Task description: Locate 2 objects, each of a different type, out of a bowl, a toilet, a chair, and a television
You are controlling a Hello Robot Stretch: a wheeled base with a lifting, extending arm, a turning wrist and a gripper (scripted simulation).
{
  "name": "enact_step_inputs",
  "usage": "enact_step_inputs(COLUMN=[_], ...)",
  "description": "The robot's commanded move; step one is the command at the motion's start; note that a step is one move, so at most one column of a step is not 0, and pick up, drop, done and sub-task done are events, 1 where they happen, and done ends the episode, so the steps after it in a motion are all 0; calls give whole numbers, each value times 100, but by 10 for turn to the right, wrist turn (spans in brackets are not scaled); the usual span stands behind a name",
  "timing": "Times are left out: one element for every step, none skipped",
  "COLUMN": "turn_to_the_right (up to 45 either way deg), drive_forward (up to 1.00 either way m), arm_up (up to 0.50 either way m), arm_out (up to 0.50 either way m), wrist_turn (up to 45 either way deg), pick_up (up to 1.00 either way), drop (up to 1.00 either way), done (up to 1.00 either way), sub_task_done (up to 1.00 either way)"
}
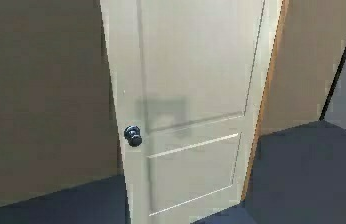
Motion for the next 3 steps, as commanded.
enact_step_inputs(turn_to_the_right=[450, 180, 0], drive_forward=[0, 0, 40], arm_up=[0, 0, 0], arm_out=[0, 0, 0], wrist_turn=[0, 0, 0], pick_up=[0, 0, 0], drop=[0, 0, 0], done=[0, 0, 0], sub_task_done=[0, 0, 0])
